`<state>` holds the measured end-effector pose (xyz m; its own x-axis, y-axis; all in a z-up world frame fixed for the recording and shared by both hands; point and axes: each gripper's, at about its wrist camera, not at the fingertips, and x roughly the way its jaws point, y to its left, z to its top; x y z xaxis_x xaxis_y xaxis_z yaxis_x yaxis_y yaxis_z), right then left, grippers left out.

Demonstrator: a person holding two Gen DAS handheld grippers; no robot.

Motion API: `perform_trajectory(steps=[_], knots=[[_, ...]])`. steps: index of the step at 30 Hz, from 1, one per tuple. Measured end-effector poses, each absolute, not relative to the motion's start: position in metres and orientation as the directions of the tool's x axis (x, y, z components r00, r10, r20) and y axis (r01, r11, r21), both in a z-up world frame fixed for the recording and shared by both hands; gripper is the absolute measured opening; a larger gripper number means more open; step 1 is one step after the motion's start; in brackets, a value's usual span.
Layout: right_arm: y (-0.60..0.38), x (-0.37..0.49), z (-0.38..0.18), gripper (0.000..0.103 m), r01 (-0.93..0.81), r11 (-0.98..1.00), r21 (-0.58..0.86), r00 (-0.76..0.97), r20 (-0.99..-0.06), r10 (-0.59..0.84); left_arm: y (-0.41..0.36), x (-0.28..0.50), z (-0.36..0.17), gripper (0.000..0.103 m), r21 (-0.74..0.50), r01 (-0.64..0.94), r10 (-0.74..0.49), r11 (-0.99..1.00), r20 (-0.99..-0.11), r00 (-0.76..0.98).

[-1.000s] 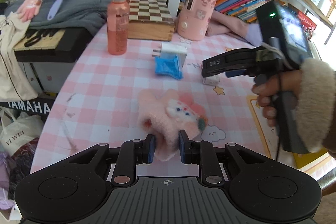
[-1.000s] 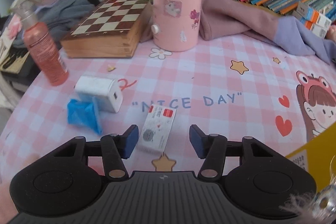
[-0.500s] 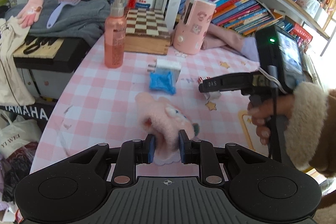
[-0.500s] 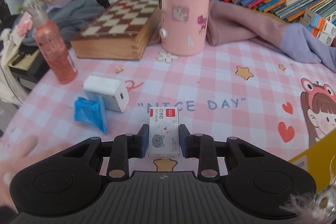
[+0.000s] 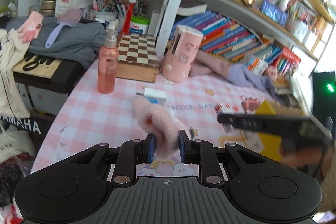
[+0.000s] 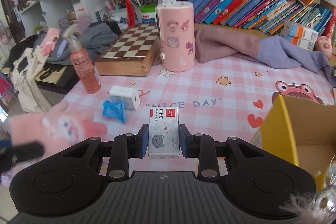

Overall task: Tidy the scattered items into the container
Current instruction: 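Grasp the white-and-red card box with the right gripper while the left holds the glove, then carry the pink glove and card box over the yellow box with both grippers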

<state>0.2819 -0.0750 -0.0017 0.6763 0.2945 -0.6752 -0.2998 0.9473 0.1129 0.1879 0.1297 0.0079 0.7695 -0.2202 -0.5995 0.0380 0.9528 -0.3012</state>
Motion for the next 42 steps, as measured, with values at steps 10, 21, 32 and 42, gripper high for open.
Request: perform_trajectory(steps=[10,21,32,42], knots=[[-0.083,0.224,0.011,0.028,-0.314,0.941,0.123,0.682,-0.661,0.314,0.13,0.159,0.013,0.021,-0.348,0.03,-0.24,0.937,-0.58,0.779],[-0.084,0.183,0.017,0.028,-0.305,0.944,0.13,0.691,-0.652,0.313,0.126,0.122,0.02,0.021,-0.36,0.064,-0.271,0.931,-0.56,0.783],[-0.086,0.115,0.013,0.028,-0.26,0.957,0.131,0.696,-0.661,0.28,0.127,0.069,0.018,0.021,-0.379,0.1,-0.315,0.92,-0.565,0.763],[-0.093,0.049,0.002,0.028,-0.194,0.97,0.148,0.687,-0.685,0.242,0.118,0.025,0.013,0.021,-0.387,0.169,-0.383,0.906,-0.583,0.717]])
